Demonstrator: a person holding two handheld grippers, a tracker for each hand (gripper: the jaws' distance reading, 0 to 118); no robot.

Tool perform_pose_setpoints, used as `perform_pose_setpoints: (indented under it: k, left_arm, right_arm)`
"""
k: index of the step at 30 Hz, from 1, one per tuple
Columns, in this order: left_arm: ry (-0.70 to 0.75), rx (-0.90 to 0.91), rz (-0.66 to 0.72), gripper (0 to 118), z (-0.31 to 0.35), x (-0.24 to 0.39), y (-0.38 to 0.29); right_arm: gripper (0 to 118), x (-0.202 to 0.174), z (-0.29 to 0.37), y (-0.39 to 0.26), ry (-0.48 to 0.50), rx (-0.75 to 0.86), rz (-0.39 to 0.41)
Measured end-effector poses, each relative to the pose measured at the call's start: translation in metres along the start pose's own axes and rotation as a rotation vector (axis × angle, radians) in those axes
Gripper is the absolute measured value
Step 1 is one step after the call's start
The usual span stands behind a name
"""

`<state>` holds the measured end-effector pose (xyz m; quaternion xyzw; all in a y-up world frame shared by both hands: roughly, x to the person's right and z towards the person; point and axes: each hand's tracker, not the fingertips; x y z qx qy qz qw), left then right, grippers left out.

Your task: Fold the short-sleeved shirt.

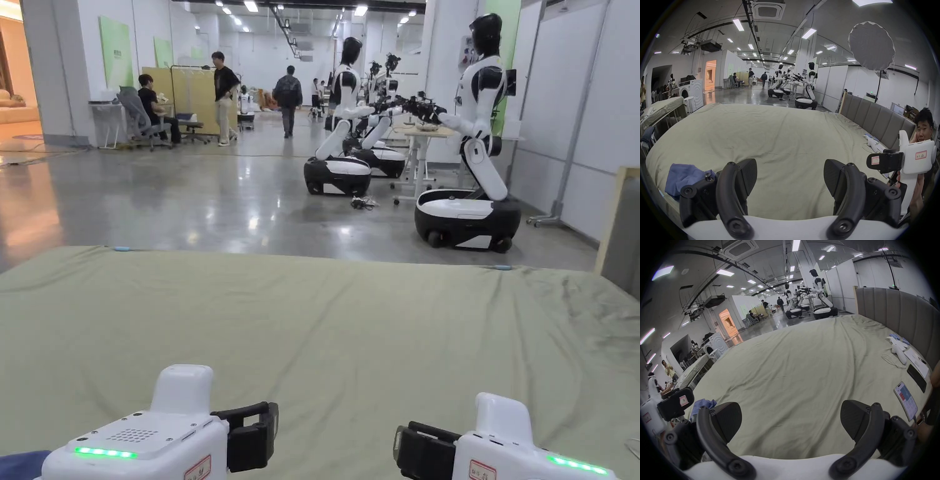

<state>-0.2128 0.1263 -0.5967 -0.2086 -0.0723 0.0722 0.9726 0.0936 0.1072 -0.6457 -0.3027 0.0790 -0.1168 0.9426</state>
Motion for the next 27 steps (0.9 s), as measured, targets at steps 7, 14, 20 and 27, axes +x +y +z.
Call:
perform_pose_setpoints:
  k: [7,14,20,27]
  left_arm:
    - [-0.009,-0.004,-0.011,85,0.002,0.002,-0.003]
    - [0.01,0.006,-0.01,85,0.002,0.004,-0.002]
    - [-0.005,0.011,-0.008,85,0.002,0.007,-0.003]
    - [-0.006,0.018,-0.004,85,0.0,0.01,-0.002]
  right_arm:
    - [118,-0.006,-0.002,-0.002,-0.013,-0.006,0.042]
    - [118,-0.004,0.0,0.0,0.026,-0.015,0.012]
    - [118,0.006,-0.007,-0.002,0.074,-0.001,-0.048]
    - [118,-0.002,-0.019,0.0,-0.132,-0.002,-0.015]
